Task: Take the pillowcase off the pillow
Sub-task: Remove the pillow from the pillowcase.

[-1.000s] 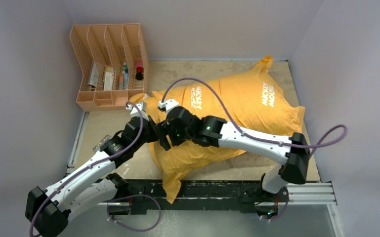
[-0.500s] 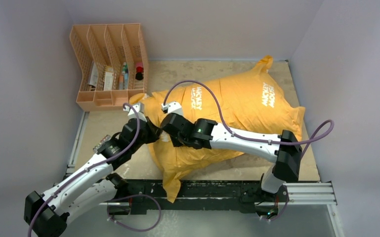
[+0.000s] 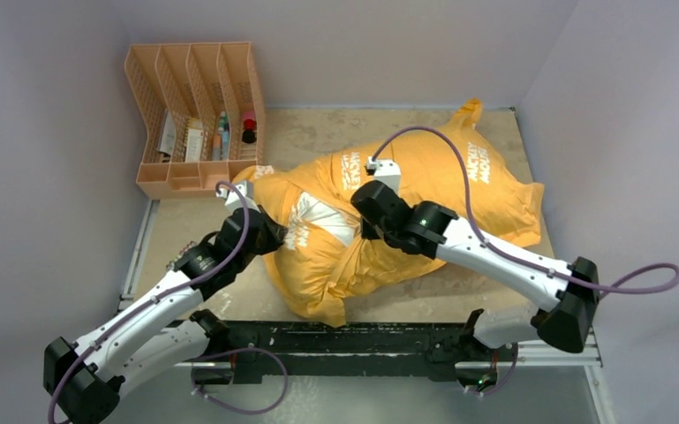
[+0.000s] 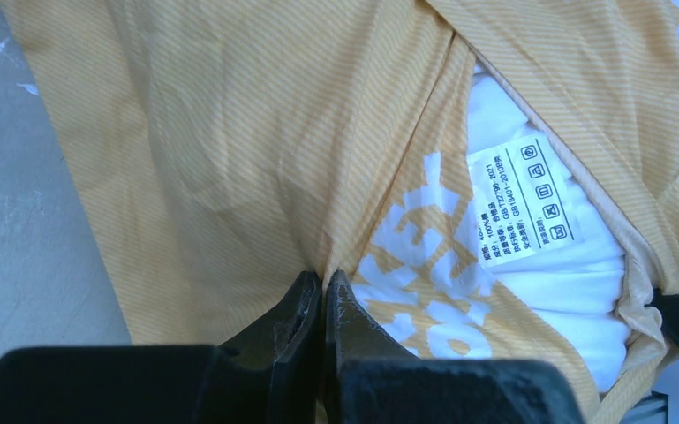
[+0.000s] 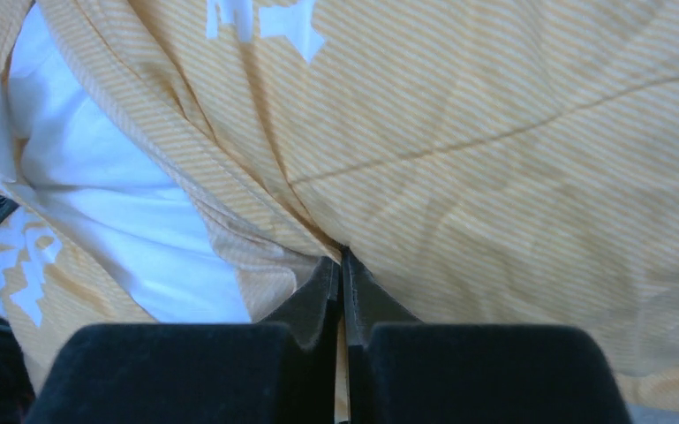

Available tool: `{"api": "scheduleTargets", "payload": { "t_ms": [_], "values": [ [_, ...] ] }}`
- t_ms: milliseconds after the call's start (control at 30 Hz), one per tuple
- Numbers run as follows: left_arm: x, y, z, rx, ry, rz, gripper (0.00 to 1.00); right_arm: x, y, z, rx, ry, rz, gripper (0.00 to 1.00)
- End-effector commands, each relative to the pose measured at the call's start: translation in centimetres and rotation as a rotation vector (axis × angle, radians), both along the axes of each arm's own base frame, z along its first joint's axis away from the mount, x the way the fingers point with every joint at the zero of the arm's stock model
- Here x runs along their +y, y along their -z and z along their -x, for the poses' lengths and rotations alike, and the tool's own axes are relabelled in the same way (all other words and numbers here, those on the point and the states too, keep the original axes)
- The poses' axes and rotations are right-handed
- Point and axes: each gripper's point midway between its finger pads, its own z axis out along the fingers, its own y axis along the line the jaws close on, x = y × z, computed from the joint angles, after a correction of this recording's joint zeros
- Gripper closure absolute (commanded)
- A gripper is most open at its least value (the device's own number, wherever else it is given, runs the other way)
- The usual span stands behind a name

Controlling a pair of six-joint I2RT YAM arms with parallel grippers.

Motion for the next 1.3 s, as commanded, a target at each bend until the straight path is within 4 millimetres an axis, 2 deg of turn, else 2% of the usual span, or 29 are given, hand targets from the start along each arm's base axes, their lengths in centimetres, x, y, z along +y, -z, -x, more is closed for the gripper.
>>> {"api": "scheduleTargets", "payload": {
  "t_ms": [0,100,167,267,467,500,600,667,700,767,800,967,1000,1067,1167,1267],
  "values": [
    [2.1,2.7,1.2,0.098,-0.067,-0.083,1.00,-2.2,2.1,0.9,0.033,0.031,-0.042,1.00],
    [0.6,2.5,0.8,0.108,-0.032,-0.036,1.00,-0.4,4.3,2.4,0.113,-0.030,-0.132,1.00],
    [-0.3,1.8,0.5,0.104,-0.011,-0.008,1.00,1.3,5.0,3.5,0.180,-0.086,-0.193,1.00],
    [-1.0,0.6,0.2,0.095,0.014,0.000,1.00,2.8,5.7,3.9,0.227,-0.121,-0.235,1.00],
    [-1.2,-0.3,0.6,0.093,0.036,0.014,1.00,5.4,4.1,3.1,0.260,-0.207,-0.201,1.00],
    [-1.3,-0.7,0.6,0.079,0.046,0.026,1.00,5.4,3.5,2.5,0.232,-0.210,-0.175,1.00],
    [-1.9,-1.3,0.7,0.056,0.081,0.052,1.00,4.0,3.1,2.1,0.215,-0.056,-0.191,1.00],
    [-2.0,-1.7,0.9,0.056,0.101,0.046,1.00,4.8,2.7,2.5,0.191,-0.097,-0.276,1.00],
    [-2.0,-1.9,1.0,0.056,0.103,0.046,0.95,5.4,2.5,2.8,0.180,-0.134,-0.328,1.00],
    [-2.0,-2.6,1.3,0.042,0.116,0.058,0.72,6.2,2.6,3.6,0.184,-0.185,-0.394,1.00],
    [-2.0,-3.1,1.5,0.030,0.120,0.072,0.64,6.2,2.7,3.7,0.180,-0.186,-0.399,1.00],
    [-1.6,-5.0,2.2,-0.050,0.140,0.121,0.39,4.9,5.0,4.1,0.255,-0.116,-0.323,1.00],
    [-1.4,-5.2,2.5,-0.044,0.150,0.100,0.35,4.5,5.2,4.3,0.277,-0.093,-0.299,1.00],
    [-0.3,-5.7,3.4,-0.025,0.156,0.049,0.30,4.0,4.8,3.3,0.242,-0.063,-0.255,1.00],
    [2.6,-6.8,4.2,-0.052,0.089,-0.022,0.26,3.6,4.6,2.5,0.219,-0.036,-0.207,1.00],
    [3.8,-8.1,4.8,-0.075,0.071,-0.040,0.24,2.9,4.6,2.0,0.212,0.006,-0.171,1.00]
  ]
}}
